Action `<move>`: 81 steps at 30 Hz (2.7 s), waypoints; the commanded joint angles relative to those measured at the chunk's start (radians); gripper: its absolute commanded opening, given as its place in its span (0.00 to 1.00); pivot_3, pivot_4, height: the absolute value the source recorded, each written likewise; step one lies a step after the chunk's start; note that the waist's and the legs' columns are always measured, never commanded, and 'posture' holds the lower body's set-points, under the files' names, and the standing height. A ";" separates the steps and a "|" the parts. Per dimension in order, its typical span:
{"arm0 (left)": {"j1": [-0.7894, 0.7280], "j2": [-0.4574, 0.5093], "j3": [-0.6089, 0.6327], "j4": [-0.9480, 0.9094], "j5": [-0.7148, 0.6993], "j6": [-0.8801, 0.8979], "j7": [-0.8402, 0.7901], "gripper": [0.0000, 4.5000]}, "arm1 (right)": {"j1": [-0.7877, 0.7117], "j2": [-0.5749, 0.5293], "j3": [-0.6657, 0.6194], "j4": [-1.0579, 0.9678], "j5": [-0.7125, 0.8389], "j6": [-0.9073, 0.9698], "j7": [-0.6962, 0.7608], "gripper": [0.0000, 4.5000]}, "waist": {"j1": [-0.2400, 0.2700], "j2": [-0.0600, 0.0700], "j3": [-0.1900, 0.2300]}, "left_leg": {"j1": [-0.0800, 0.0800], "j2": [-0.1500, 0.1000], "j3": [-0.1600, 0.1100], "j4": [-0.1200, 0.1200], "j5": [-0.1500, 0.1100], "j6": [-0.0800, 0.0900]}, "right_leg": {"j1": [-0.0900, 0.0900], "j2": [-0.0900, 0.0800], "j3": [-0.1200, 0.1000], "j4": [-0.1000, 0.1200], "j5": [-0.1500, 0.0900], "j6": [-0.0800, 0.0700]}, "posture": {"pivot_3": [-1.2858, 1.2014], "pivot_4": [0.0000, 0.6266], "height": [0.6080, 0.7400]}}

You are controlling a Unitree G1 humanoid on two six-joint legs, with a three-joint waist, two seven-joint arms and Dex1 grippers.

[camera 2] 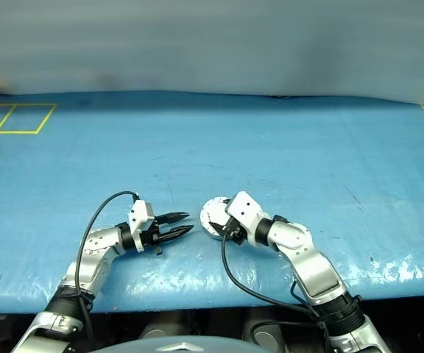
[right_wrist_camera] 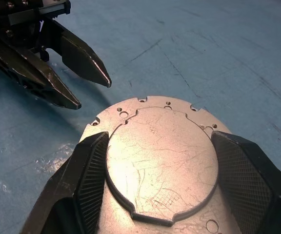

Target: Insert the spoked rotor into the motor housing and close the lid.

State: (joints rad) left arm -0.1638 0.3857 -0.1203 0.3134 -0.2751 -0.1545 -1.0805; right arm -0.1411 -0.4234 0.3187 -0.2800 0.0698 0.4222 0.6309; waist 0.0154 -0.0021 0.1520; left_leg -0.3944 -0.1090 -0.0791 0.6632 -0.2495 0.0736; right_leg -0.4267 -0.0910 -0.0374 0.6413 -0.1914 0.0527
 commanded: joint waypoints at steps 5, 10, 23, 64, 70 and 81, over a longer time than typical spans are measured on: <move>-0.050 -0.058 0.039 -0.098 -0.094 0.130 0.045 0.30 | 0.016 -0.012 0.017 0.031 -0.031 0.058 -0.012 0.67 | 0.001 -0.001 -0.001 | 0.000 0.000 -0.001 0.001 0.000 -0.001 | 0.001 0.000 0.000 0.000 -0.002 0.005 | 0.52 0.24 1.00; -0.074 -0.053 -0.003 -0.092 -0.047 0.131 0.028 0.01 | 0.014 -0.009 0.017 0.030 -0.032 0.057 -0.017 0.67 | 0.000 -0.001 -0.001 | 0.000 0.000 -0.001 0.001 0.001 -0.001 | 0.001 0.000 0.000 0.000 -0.002 0.004 | 0.52 0.24 1.00; -0.095 -0.059 -0.095 -0.021 0.098 0.077 0.050 0.01 | 0.028 -0.006 0.009 0.007 -0.022 0.051 -0.033 0.67 | 0.004 -0.001 -0.003 | 0.000 0.000 -0.001 0.000 0.001 -0.002 | 0.001 0.000 0.000 0.000 -0.002 0.004 | 0.52 0.24 1.00; -0.060 -0.059 -0.128 -0.042 0.104 0.061 0.049 0.00 | 0.180 0.395 -0.591 -0.060 0.820 0.596 -0.325 0.99 | 0.015 0.001 -0.004 | -0.001 -0.001 -0.003 -0.003 0.000 0.001 | 0.001 0.000 -0.001 -0.002 -0.001 0.002 | 0.52 0.24 1.00; -0.059 -0.056 -0.130 -0.061 0.108 0.075 0.054 0.00 | 0.177 0.425 -0.614 -0.003 0.922 0.595 -0.332 0.84 | 0.014 0.001 -0.004 | -0.001 -0.001 -0.003 -0.003 0.001 0.002 | 0.001 0.000 -0.001 -0.003 -0.002 0.004 | 0.52 0.24 1.00; -0.057 -0.057 -0.129 -0.071 0.104 0.089 0.063 0.00 | 0.181 0.421 -0.582 0.036 0.949 0.591 -0.364 0.27 | 0.014 0.003 -0.005 | -0.001 -0.001 -0.003 -0.003 0.001 0.003 | 0.001 -0.001 -0.001 -0.003 -0.002 0.004 | 0.52 0.24 1.00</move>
State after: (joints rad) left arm -0.2276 0.3393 -0.2143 0.2559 -0.1939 -0.0764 -1.0217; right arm 0.0412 -0.0036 -0.3103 -0.2352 1.0149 1.0026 0.2742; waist 0.0294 0.0007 0.1473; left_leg -0.3951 -0.1102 -0.0821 0.6602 -0.2484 0.0767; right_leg -0.4258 -0.0915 -0.0382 0.6385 -0.1938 0.0568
